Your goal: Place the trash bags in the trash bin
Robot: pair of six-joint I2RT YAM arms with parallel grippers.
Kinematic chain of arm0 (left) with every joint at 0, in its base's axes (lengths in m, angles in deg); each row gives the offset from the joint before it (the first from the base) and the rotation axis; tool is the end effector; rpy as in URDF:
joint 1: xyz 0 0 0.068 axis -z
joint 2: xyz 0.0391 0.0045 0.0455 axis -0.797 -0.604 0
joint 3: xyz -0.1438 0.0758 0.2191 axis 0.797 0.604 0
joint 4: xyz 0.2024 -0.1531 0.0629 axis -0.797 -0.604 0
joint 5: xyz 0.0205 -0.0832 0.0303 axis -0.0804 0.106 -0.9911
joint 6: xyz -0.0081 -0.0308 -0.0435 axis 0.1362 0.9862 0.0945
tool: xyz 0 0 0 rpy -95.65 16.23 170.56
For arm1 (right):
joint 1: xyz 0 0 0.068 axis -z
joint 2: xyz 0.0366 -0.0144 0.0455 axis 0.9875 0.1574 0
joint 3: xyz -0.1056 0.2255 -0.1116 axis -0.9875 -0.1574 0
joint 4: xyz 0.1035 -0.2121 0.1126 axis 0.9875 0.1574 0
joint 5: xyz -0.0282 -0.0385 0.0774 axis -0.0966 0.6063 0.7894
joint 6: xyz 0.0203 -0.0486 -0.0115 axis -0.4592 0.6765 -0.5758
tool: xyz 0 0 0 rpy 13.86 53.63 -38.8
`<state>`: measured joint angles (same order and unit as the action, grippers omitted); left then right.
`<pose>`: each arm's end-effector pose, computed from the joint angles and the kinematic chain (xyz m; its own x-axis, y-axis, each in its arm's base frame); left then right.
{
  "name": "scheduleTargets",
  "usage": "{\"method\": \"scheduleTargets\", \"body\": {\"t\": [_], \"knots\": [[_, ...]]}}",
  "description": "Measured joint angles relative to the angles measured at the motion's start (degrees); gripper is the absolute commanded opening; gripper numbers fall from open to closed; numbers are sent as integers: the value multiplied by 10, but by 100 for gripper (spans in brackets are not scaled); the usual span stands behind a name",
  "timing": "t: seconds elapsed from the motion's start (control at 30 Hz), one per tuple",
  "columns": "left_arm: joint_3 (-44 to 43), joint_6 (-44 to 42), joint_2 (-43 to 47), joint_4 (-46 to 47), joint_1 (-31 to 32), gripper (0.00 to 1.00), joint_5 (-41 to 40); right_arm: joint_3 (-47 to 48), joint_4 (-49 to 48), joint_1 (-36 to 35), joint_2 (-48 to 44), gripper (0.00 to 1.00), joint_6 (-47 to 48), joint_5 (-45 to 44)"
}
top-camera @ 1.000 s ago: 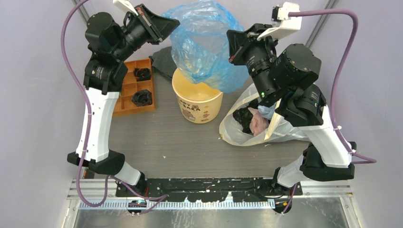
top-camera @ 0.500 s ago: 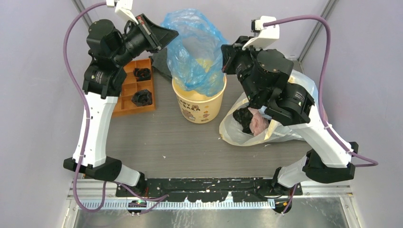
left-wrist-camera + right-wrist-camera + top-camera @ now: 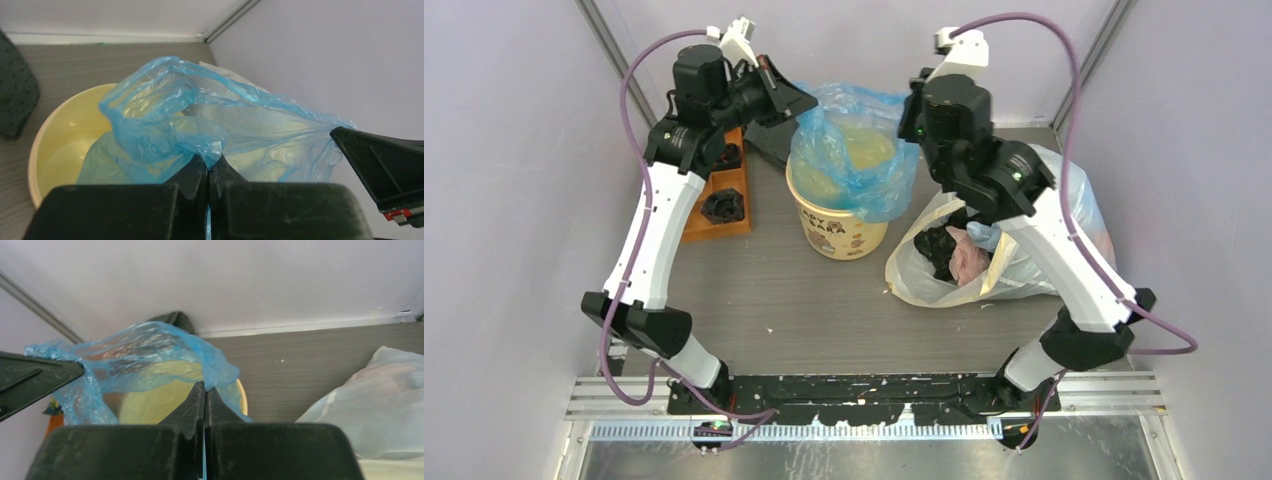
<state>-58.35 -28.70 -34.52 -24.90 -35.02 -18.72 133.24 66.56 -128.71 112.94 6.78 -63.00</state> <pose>0.3052 -0.1146 0.5177 -0.5497 -0.4248 -0.7193 0.4383 0.5864 -0.6813 0.2076 0.1928 0.5467 -0.1224 0.2090 -0.9702 -0.0576 0.9744 0.2172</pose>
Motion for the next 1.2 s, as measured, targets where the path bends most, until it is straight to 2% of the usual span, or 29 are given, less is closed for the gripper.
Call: {"method": "scheduleTargets", "body": {"t": [0.27, 0.4, 0.53, 0.8, 0.93, 1.0, 1.2], "knots": [[15, -23, -3, -28, -33, 1, -38, 10, 15, 45, 96, 1, -23, 76], [-19, -30, -14, -49, -45, 0, -41, -10, 14, 72, 100, 1, -44, 107], [-60, -30, -28, -50, -51, 1, -40, 11, 10, 77, 100, 1, -56, 128], [-60, -26, -44, -47, -52, 0, -40, 95, -46, 84, 119, 1, -80, 198], [-60, -26, -56, -47, -52, 0, -44, 103, -95, 102, 143, 1, -103, 254], [-60, -26, -61, -47, -52, 1, -45, 97, -113, 109, 156, 1, -115, 275], [-60, -28, -71, -47, -52, 1, -54, -5, -170, 132, 172, 1, -138, 336]]}}
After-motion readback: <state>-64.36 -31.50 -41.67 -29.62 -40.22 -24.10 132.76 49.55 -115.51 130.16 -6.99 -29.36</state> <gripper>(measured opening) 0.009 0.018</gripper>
